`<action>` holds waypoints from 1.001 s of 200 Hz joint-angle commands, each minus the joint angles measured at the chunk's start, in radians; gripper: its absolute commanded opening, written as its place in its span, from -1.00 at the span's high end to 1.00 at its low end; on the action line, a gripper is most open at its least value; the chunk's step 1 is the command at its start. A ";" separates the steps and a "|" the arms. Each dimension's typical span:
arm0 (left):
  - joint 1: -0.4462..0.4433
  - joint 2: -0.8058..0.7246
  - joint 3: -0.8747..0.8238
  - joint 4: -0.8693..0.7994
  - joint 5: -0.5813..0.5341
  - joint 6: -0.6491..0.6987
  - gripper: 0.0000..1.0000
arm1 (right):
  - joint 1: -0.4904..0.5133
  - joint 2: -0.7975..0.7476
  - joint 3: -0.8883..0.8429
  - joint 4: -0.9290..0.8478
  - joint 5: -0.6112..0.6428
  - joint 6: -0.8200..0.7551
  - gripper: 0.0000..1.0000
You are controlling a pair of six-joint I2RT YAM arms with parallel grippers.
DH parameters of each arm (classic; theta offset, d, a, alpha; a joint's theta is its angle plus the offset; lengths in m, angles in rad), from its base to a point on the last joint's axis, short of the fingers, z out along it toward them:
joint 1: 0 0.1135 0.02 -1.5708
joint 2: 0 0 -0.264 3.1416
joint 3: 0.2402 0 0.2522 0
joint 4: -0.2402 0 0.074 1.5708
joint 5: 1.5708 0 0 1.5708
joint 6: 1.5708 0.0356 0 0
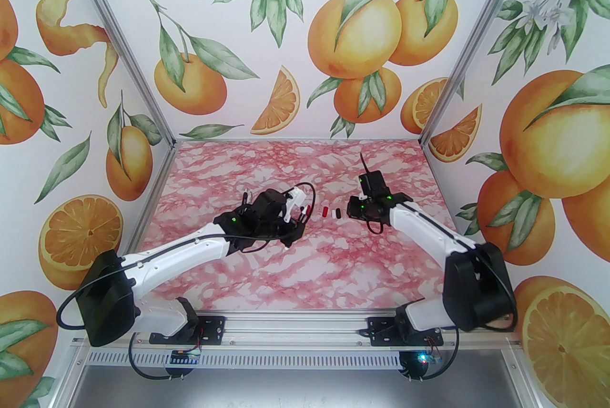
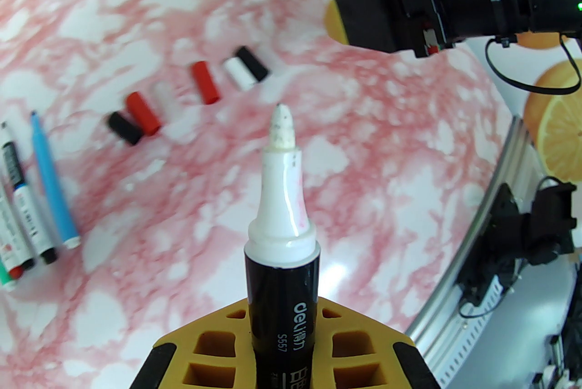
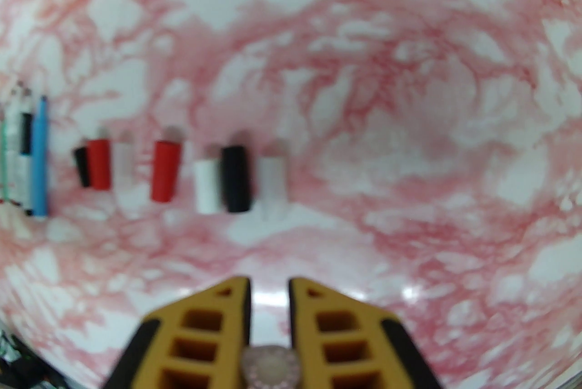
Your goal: Open the pen caps
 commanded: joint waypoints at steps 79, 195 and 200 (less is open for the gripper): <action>0.017 -0.031 -0.046 0.018 -0.011 -0.018 1.00 | -0.017 0.274 0.190 -0.070 0.081 -0.075 0.69; 0.022 0.032 -0.025 0.010 -0.007 -0.038 1.00 | -0.023 0.360 0.192 -0.042 0.051 -0.071 0.53; 0.022 0.039 -0.018 0.003 -0.014 -0.041 1.00 | -0.023 0.362 0.194 -0.041 0.049 -0.071 0.51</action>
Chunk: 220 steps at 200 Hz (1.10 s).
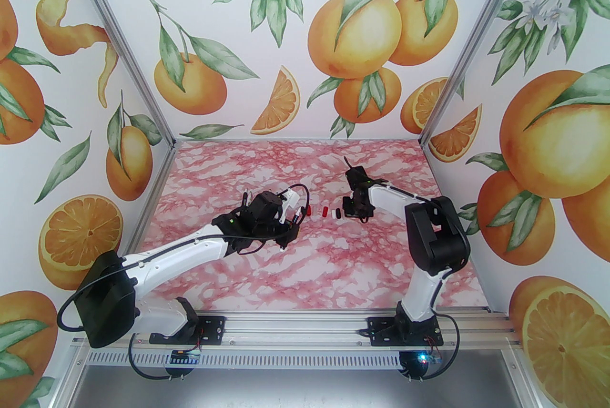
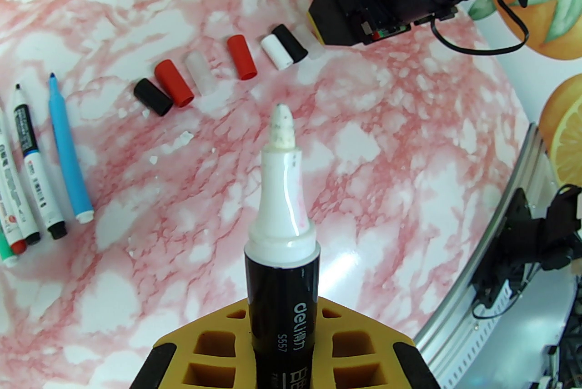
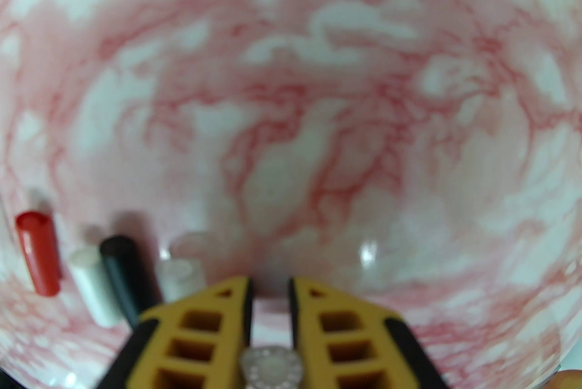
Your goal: Open the pen caps
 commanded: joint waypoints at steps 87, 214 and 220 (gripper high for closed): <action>0.033 0.207 0.178 -0.066 -0.142 -0.074 0.96 | -0.007 -0.080 -0.016 -0.001 -0.020 -0.013 0.35; 0.061 0.531 0.433 -0.144 -0.291 -0.030 0.92 | 0.015 -0.575 -0.374 0.134 -0.226 0.101 -0.72; 0.063 0.546 0.444 -0.149 -0.294 -0.032 0.92 | 0.019 -0.594 -0.385 0.140 -0.234 0.104 -0.80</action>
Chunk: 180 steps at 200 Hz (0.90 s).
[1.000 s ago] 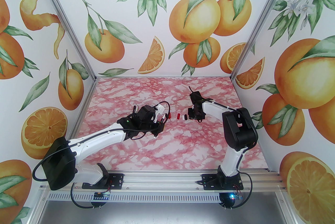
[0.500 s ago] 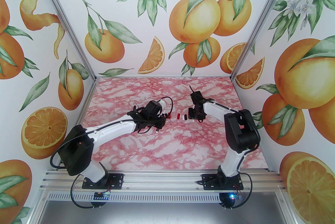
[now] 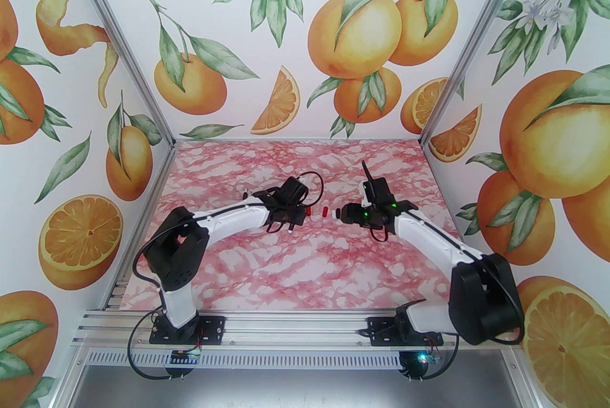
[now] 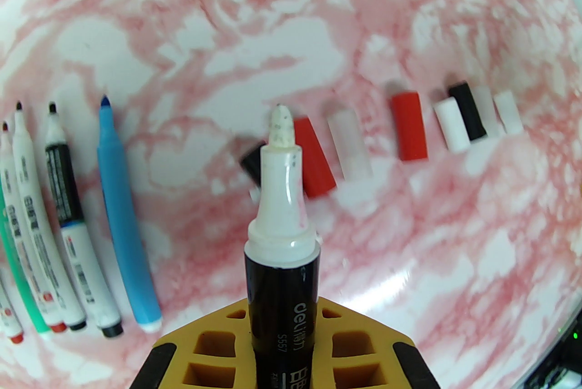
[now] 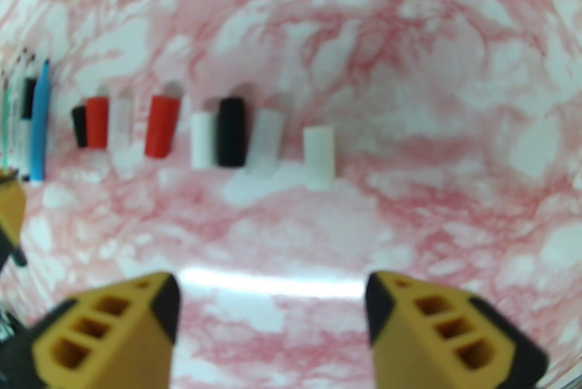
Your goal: Open the pen caps
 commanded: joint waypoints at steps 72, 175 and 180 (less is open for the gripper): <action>0.038 0.192 0.199 -0.136 -0.135 0.019 0.86 | 0.054 -0.234 -0.122 0.069 -0.144 0.051 -1.00; 0.060 0.298 0.294 -0.177 -0.182 0.051 0.53 | 0.073 -0.323 -0.083 -0.022 -0.106 0.044 -0.99; 0.060 0.302 0.299 -0.179 -0.180 0.051 0.52 | 0.074 -0.327 -0.080 -0.023 -0.106 0.044 -1.00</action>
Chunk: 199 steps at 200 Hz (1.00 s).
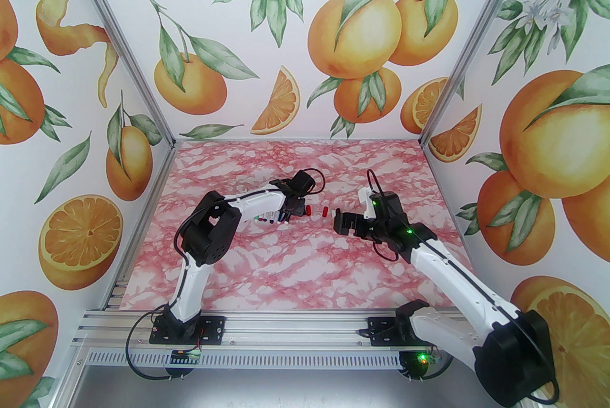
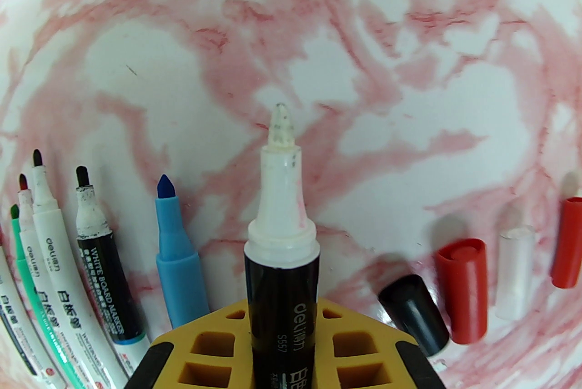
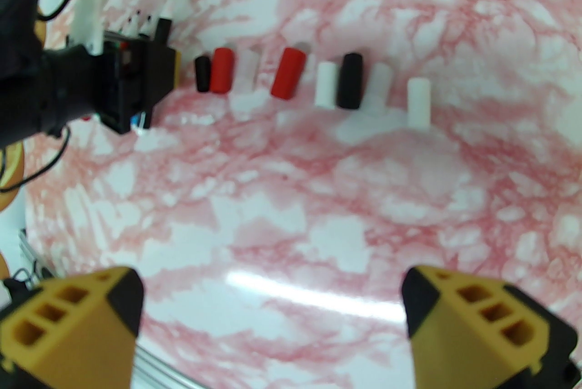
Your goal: Open the pen caps
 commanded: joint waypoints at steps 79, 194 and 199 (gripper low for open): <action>0.012 -0.034 0.054 -0.030 -0.017 0.029 0.41 | 0.009 -0.139 0.028 -0.002 0.118 0.031 -1.00; 0.164 -0.598 -0.200 0.115 -0.017 0.122 -1.00 | -0.017 -0.173 0.003 0.075 0.482 0.008 -0.99; 0.183 -0.631 -0.235 0.137 -0.006 0.126 -1.00 | -0.017 -0.173 -0.006 0.085 0.490 -0.001 -1.00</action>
